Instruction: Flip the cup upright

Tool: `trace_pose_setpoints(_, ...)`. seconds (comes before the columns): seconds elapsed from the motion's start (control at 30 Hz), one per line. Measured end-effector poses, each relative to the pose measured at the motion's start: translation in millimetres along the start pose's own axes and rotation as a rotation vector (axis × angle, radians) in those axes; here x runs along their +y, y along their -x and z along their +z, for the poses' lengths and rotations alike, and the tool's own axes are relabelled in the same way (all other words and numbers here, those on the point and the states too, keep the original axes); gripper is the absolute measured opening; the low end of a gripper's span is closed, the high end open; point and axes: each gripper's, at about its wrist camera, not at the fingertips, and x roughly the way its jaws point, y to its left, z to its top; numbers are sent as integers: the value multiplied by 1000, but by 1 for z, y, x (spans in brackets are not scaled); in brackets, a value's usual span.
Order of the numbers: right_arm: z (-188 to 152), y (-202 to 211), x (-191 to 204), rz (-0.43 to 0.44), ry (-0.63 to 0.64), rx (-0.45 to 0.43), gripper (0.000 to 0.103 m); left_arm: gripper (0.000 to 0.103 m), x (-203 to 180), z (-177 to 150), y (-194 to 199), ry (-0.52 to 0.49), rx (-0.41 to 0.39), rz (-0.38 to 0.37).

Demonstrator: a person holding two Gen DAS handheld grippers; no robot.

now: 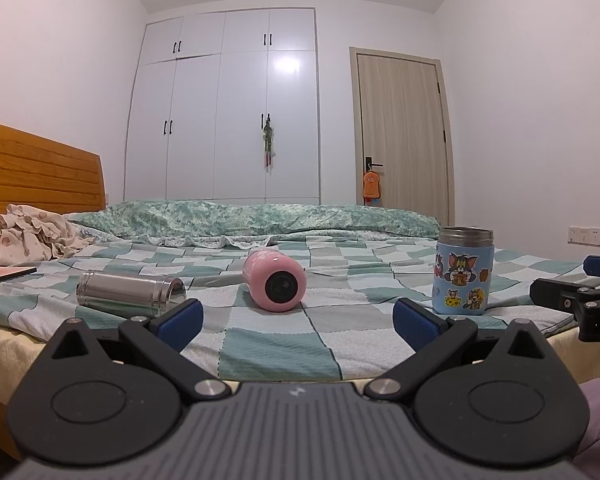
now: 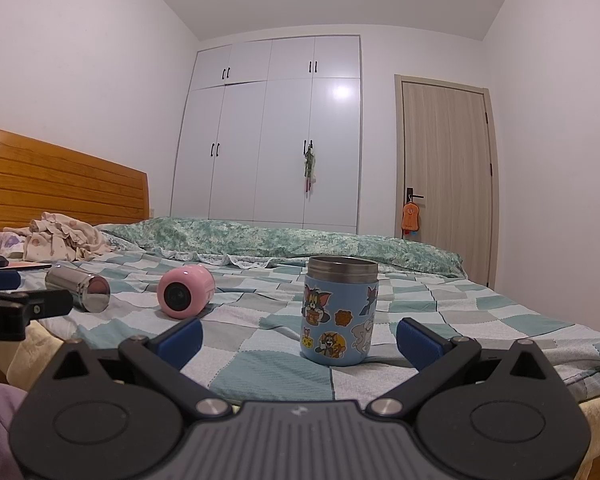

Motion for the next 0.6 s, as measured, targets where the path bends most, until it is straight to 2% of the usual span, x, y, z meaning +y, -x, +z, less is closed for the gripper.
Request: trace_pose_setpoints(0.6,0,0,0,0,1,-1,103,103,0,-1,5,-5,-24,2)
